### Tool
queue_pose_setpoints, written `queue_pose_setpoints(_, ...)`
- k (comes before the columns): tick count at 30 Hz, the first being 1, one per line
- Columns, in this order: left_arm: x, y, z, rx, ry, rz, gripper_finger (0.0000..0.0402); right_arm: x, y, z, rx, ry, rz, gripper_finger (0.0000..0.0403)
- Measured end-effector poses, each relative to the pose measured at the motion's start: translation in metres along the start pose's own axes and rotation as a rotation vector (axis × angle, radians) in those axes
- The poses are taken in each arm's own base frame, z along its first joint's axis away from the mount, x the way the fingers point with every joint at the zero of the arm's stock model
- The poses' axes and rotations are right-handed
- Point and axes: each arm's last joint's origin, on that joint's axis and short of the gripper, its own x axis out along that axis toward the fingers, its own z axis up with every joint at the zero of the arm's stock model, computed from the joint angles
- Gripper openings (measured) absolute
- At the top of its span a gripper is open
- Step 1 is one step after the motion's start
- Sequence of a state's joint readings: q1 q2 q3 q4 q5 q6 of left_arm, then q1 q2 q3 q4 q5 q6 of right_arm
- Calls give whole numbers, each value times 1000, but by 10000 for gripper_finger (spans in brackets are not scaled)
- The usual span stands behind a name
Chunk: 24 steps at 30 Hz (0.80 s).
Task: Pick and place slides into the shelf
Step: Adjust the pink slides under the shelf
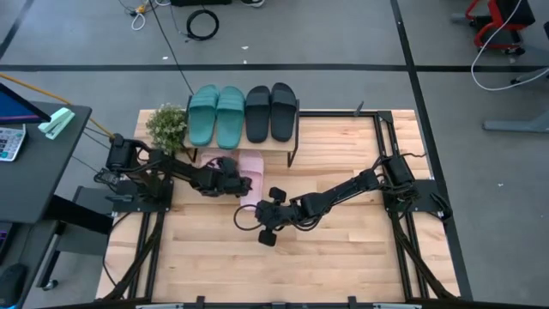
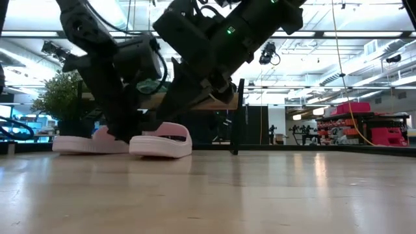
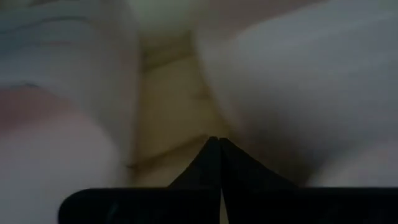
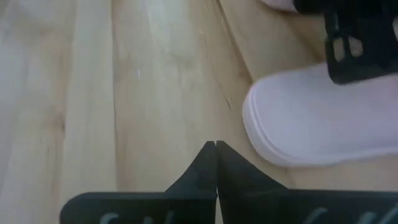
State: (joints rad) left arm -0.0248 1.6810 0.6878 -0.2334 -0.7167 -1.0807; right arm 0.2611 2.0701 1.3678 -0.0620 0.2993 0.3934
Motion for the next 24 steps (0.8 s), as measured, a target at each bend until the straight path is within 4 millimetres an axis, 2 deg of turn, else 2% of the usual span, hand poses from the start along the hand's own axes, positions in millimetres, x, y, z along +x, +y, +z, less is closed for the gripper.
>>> queue_pose_setpoints(6,-29,-25,4,104,-22,-32,3,-2,0,-12,58,101,-45,1)
queue_pose_setpoints(12,-71,-42,17,217,-20,37,4,-4,-1,-18,99,131,-110,0)
queue_pose_setpoints(16,-99,-46,21,259,-53,78,3,-4,-1,-18,149,133,-119,0)
queue_pose_setpoints(20,-121,-41,25,327,-48,148,5,-5,-3,-21,195,153,-134,0)
queue_pose_setpoints(24,-140,-33,31,401,-41,228,6,-1,-9,-33,227,158,-149,0)
